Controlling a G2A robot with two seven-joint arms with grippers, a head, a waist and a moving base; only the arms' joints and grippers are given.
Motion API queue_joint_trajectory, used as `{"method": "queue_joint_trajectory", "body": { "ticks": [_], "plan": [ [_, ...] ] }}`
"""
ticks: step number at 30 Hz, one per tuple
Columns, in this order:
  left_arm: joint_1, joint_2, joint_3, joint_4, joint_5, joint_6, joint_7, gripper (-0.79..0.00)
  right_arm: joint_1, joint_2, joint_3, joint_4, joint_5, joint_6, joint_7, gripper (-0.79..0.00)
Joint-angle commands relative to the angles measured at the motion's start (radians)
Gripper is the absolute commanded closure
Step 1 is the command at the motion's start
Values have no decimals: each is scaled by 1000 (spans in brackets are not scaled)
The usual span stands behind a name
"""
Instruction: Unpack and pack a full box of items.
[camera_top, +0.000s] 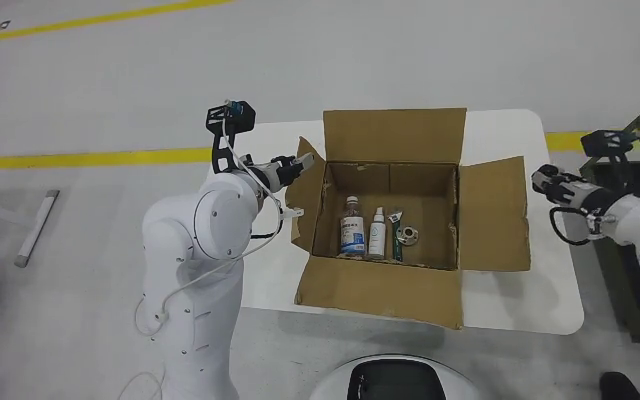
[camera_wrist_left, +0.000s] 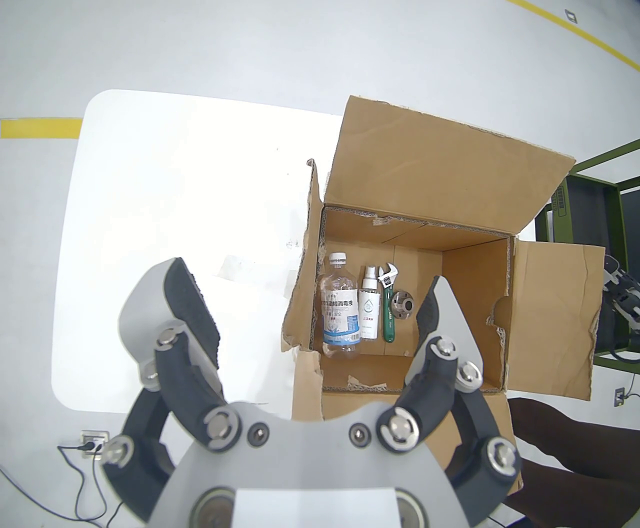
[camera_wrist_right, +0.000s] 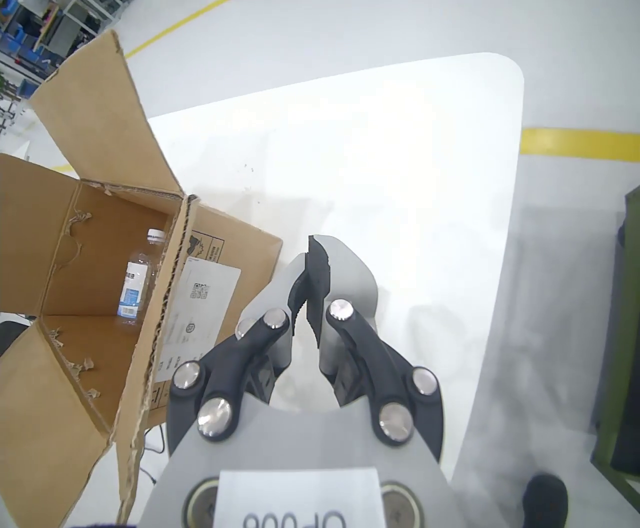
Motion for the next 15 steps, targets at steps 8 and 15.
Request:
{"method": "queue_joint_trajectory", "body": {
  "ticks": [8,15],
  "plan": [
    [0,0,0,0,0,0,0,-785,-36,-22,-113,-21,77,-54,-179,0],
    [22,1,-3,2,-7,-10,41,-785,-13,-25,-163,-79,229,-176,-95,0]
  ]
}}
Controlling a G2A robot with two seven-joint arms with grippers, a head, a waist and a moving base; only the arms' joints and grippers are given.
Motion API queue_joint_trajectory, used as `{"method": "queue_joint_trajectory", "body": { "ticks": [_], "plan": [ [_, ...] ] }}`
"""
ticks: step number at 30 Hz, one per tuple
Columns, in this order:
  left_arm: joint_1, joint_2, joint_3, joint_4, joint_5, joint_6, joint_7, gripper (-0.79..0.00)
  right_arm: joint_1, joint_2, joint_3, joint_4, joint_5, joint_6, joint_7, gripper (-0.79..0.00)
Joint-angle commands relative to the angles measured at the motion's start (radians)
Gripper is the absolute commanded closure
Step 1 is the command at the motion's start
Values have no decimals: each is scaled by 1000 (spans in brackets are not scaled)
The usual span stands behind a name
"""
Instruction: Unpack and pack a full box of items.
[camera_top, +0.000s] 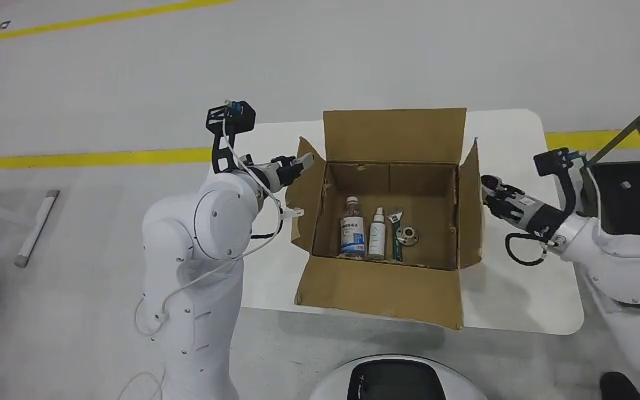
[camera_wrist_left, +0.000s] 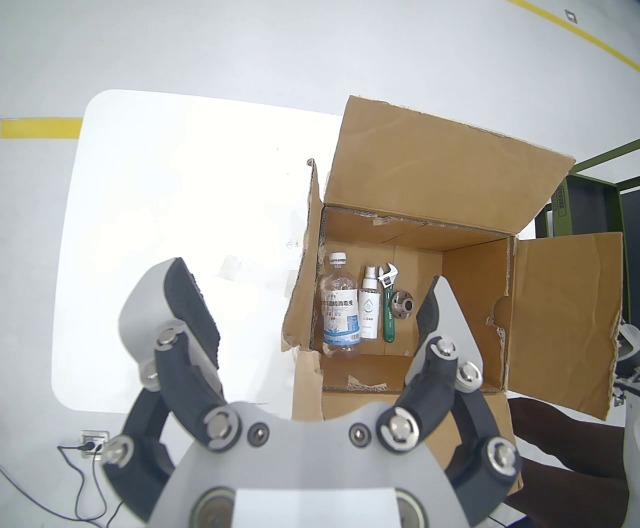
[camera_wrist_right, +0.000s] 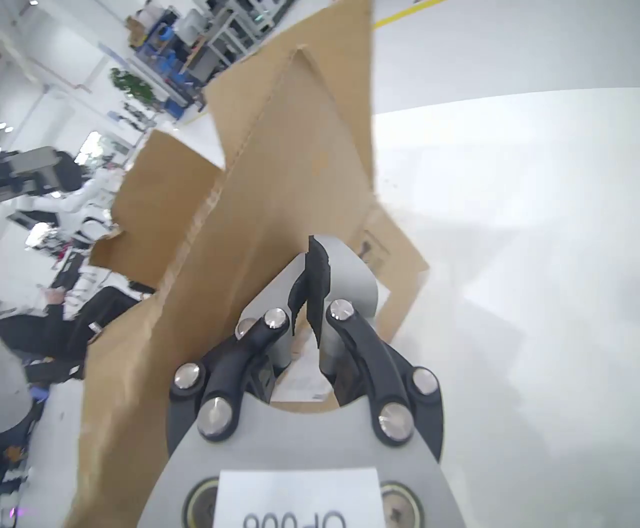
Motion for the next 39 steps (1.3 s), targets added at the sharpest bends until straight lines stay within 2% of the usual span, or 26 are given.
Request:
{"method": "queue_joint_trajectory", "body": {
  "ticks": [1,7,13,21,25,26,27,29,34,39],
  "plan": [
    [22,1,-6,1,-3,-9,45,-785,8,-1,-29,-7,10,-16,21,0],
    [30,3,-12,0,1,-7,53,-785,60,-4,-136,-24,-36,-37,125,0],
    [30,3,-12,0,1,-7,53,-785,102,-4,-188,3,-70,-16,197,0],
    [30,3,-12,0,1,-7,53,-785,149,-1,-164,22,-36,10,187,0],
    [73,8,-15,0,28,-57,131,-785,172,2,-92,33,-14,56,115,0],
    [83,11,-12,-4,54,-84,153,-357,178,3,-74,41,-16,66,101,0],
    [100,15,-13,2,98,-103,171,0,187,4,-50,52,-19,83,74,0],
    [130,18,-21,6,136,-99,176,0,199,6,-17,76,-17,101,38,0],
    [204,31,-20,6,291,-162,225,0,233,7,35,175,-22,196,-46,0],
    [256,31,-14,30,286,-178,229,0,284,3,13,295,-60,289,-93,0]
  ]
}}
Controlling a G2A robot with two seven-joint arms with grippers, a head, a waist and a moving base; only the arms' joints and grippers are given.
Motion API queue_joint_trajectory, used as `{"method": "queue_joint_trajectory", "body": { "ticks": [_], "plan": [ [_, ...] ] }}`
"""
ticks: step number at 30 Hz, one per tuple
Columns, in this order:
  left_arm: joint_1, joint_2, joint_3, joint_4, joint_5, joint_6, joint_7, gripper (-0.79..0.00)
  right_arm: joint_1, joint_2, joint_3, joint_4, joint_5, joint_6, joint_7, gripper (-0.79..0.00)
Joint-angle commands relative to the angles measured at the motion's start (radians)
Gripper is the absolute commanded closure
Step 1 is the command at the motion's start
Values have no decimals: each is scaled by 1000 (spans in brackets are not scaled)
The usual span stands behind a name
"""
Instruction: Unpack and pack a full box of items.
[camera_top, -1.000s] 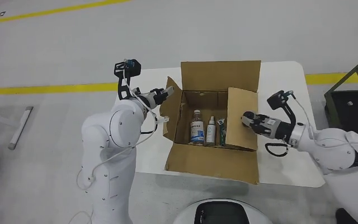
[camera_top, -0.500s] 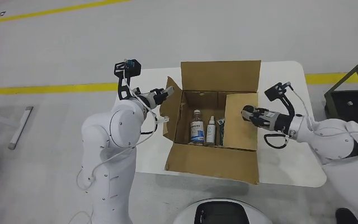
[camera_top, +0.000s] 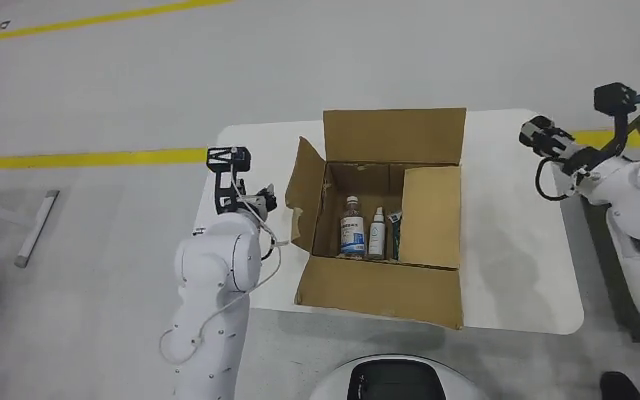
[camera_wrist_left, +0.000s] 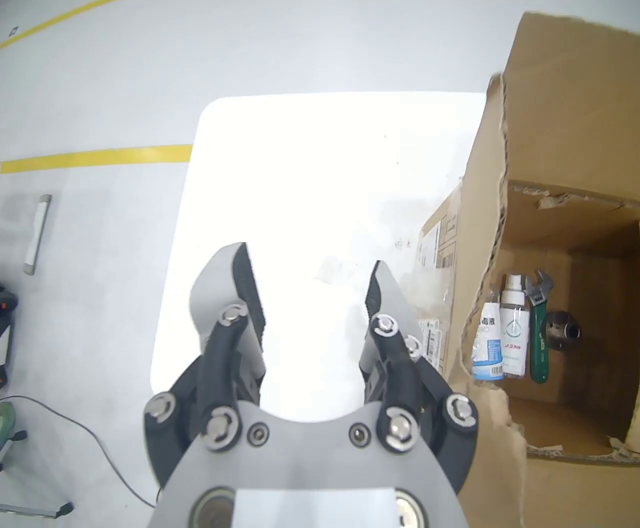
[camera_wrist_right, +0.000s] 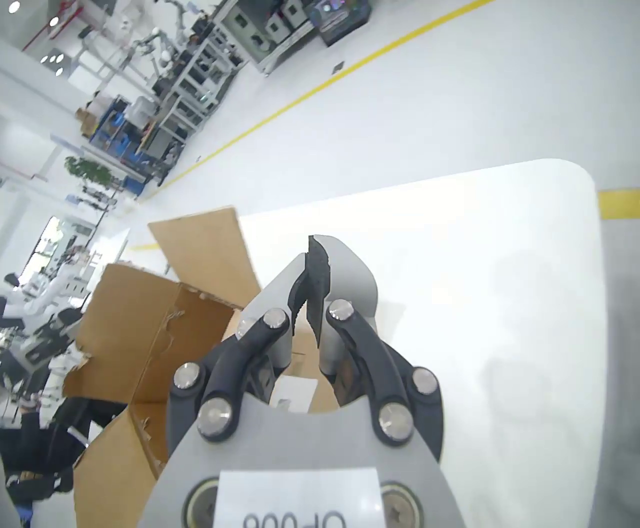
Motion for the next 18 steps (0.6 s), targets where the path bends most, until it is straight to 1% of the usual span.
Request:
{"method": "queue_joint_trajectory", "body": {
  "ticks": [1,3,6,8,11,15,18],
  "plan": [
    [15,-1,5,19,-9,-6,2,0,27,-4,-22,57,8,32,-13,0],
    [20,-1,14,35,-7,-18,13,0,60,-11,-49,116,36,64,-18,0],
    [23,-4,31,36,-66,-47,34,0,116,-23,-98,194,89,82,-12,0],
    [24,-5,45,42,-83,-81,48,0,155,-31,-131,236,104,74,-14,0],
    [10,-9,66,45,-131,-99,51,0,211,-43,-177,286,133,58,-10,0],
    [-12,-12,101,59,-150,-133,68,0,277,-55,-230,336,139,19,-7,0],
    [-23,-15,126,79,-167,-161,84,0,319,-66,-257,378,180,-11,-11,0]
  ]
}}
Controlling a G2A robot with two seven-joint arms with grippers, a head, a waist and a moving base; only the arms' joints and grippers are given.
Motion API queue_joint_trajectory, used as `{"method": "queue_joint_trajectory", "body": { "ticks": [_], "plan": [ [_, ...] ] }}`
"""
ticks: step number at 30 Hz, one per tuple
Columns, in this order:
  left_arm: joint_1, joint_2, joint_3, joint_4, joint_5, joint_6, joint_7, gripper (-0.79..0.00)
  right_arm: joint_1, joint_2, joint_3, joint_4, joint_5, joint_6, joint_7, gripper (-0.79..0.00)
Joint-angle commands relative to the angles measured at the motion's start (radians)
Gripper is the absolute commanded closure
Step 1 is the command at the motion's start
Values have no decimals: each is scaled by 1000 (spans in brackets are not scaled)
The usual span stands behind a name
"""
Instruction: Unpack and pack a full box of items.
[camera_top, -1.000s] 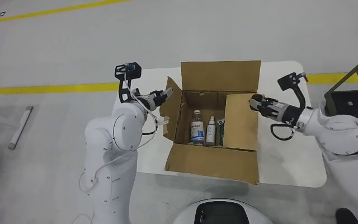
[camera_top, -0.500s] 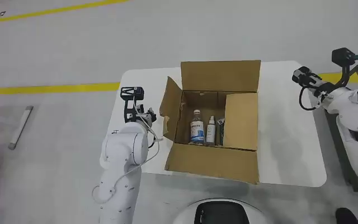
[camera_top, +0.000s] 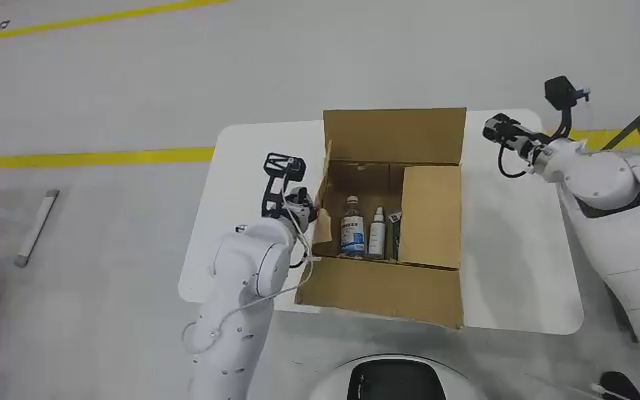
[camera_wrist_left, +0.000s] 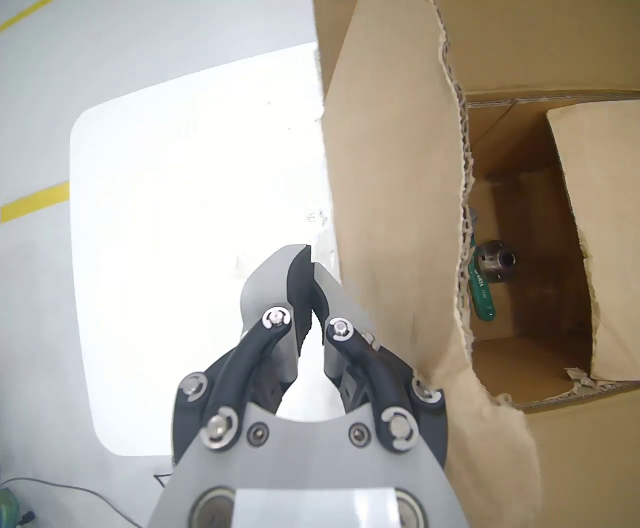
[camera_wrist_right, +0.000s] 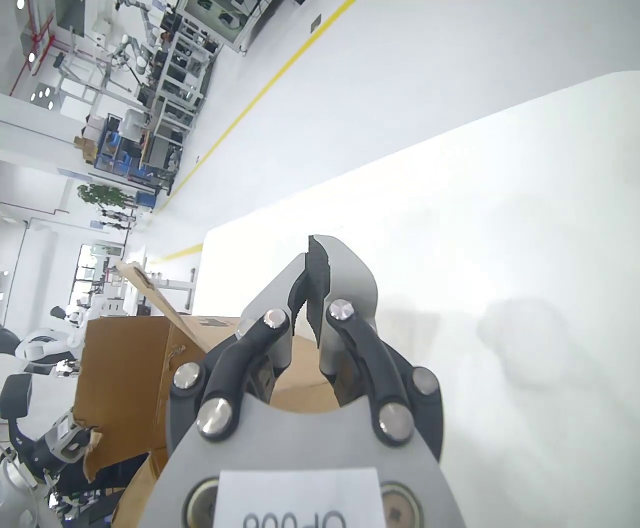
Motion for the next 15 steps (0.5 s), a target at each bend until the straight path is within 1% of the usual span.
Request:
{"method": "queue_joint_trajectory", "body": {
  "ticks": [1,7,15],
  "plan": [
    [-7,-2,18,17,-8,-16,7,0,25,-6,-18,27,9,-21,-5,0],
    [-28,-8,60,65,-28,-28,15,0,72,-22,-55,100,82,-88,29,0],
    [-45,-13,82,98,-72,-26,-25,0,100,-29,-72,149,155,-238,109,0]
  ]
}}
